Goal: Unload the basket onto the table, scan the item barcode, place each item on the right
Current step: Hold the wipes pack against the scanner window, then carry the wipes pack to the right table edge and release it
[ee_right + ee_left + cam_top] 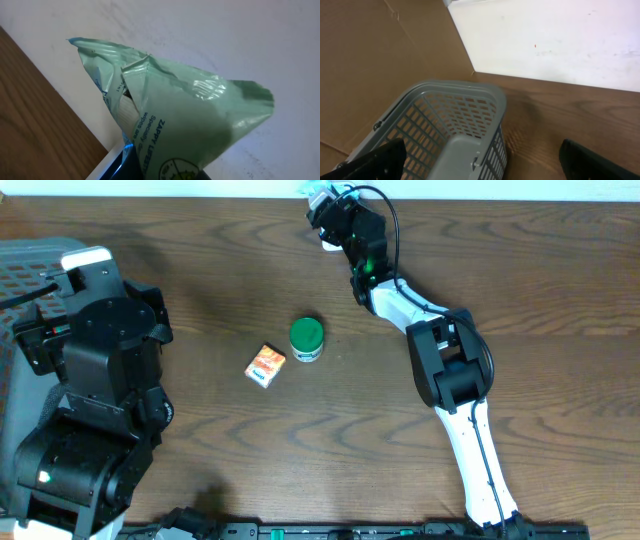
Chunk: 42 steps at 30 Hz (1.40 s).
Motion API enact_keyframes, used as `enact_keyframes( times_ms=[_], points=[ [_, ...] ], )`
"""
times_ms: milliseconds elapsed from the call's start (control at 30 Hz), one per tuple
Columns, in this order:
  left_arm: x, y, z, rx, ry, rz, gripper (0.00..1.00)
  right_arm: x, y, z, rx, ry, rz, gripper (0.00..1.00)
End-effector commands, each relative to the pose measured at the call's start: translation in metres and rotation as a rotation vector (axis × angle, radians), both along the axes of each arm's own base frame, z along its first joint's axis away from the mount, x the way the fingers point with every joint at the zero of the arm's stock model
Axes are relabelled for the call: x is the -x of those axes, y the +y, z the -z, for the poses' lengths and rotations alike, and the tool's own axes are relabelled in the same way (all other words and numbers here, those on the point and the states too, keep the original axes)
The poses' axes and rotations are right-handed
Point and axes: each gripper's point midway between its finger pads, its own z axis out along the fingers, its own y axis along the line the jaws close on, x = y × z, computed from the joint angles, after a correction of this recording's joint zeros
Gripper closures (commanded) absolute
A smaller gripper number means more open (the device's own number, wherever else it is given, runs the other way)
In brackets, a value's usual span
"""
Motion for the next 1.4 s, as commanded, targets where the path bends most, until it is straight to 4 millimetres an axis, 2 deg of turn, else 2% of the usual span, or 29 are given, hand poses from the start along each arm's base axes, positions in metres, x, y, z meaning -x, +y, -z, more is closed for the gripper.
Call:
enact_keyframes(
  times_ms=[0,67,267,400,500,567,667,733,833,900,967,1133,1200,1233,1367],
  points=[
    [0.001,0.002,-0.002,0.01,-0.012,-0.011,0.02,-0.001,-0.002,0.016,0.003,0.042,0.019,0.99],
    [0.001,0.002,-0.002,0.011,-0.012,-0.011,0.02,-0.002,-0.006,0.005,-0.002,0.028,0.051,0.99],
    [0.001,0.002,-0.002,0.011,-0.012,-0.011,0.02,0.003,-0.007,-0.049,-0.003,0.025,0.069,0.99],
    [0.001,0.002,-0.002,0.011,-0.013,-0.011,0.02,0.019,-0.012,-0.08,0.047,0.135,0.059,0.99],
    [0.001,0.002,-0.002,0.011,-0.012,-0.011,0.02,0.042,-0.024,-0.103,0.098,0.245,0.07,0.99],
    [0.001,0.002,-0.002,0.011,-0.013,-0.011,0.02,0.063,-0.044,-0.121,0.14,0.322,0.115,0.99],
    [0.001,0.002,-0.002,0.011,-0.013,-0.011,0.02,0.098,-0.091,-0.143,0.216,0.434,0.239,0.99],
    [0.001,0.002,-0.002,0.011,-0.013,-0.011,0.02,0.119,-0.131,-0.154,0.232,0.506,0.353,0.99],
    [0.001,0.002,-0.002,0.011,-0.012,-0.011,0.02,0.154,-0.208,-0.157,0.239,0.632,0.59,0.99],
    [0.001,0.002,-0.002,0.011,-0.013,-0.011,0.02,0.173,-0.255,-0.148,0.163,0.728,0.743,0.99],
    [0.001,0.002,-0.002,0.011,-0.013,-0.011,0.02,0.189,-0.298,-0.13,0.034,0.835,0.875,0.99],
    [0.001,0.002,-0.002,0.011,-0.012,-0.011,0.02,0.227,-0.411,-0.065,-0.286,1.035,1.217,0.99],
    [0.001,0.002,-0.002,0.011,-0.013,-0.011,0.02,0.241,-0.453,-0.028,-0.397,1.109,1.3,0.99],
    [0.001,0.002,-0.002,0.011,-0.012,-0.011,0.02,0.245,-0.463,-0.018,-0.428,1.129,1.317,0.99],
    [0.001,0.002,-0.002,0.011,-0.012,-0.011,0.02,0.268,-0.524,0.045,-0.568,1.208,1.421,0.99]
  ],
)
